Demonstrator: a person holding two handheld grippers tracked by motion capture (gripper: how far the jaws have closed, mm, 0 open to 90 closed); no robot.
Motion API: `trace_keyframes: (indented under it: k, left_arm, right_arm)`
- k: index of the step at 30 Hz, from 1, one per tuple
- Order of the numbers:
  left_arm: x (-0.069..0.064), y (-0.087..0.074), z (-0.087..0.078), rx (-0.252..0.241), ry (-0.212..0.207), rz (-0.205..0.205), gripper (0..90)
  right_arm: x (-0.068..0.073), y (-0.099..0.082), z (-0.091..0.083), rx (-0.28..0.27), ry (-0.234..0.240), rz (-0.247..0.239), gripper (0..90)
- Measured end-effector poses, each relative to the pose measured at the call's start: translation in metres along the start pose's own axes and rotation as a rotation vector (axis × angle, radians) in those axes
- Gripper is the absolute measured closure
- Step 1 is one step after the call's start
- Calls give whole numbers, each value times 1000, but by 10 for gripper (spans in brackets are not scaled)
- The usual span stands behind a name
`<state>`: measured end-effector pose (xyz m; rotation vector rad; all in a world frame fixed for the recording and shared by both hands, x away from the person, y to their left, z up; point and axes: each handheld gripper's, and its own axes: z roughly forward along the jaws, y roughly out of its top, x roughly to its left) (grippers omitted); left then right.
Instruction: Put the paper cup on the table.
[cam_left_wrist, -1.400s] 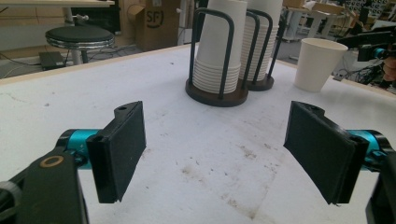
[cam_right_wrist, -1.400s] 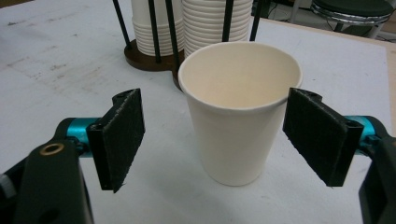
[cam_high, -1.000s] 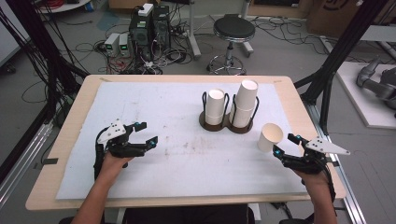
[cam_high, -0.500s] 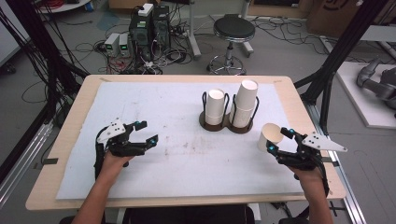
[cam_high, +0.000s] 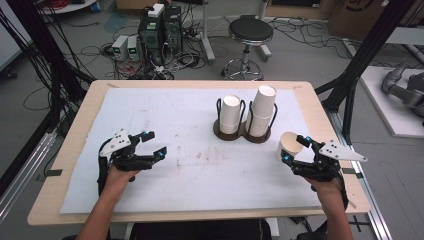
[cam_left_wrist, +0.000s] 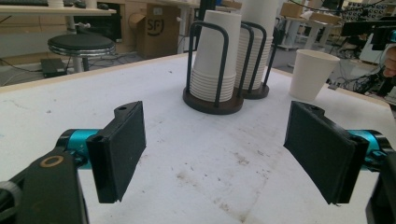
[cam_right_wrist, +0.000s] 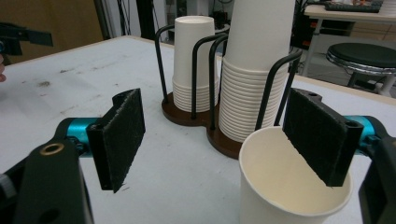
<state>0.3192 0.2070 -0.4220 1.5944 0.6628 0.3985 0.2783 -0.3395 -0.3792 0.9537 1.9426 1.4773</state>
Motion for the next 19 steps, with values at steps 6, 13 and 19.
trace_keyframes:
  k: [6, 13, 19]
  left_arm:
    - [0, 0, -1, -2, 1, 2, 205]
    - [0, -1, 1, 2, -4, 0, 205]
    - [1, 0, 3, 2, -4, -3, 205]
  right_arm:
    - [2, 0, 3, 10, 6, -12, 214]
    - [1, -1, 1, 12, -6, -16, 213]
    - [-1, -1, 1, 10, -10, -14, 214]
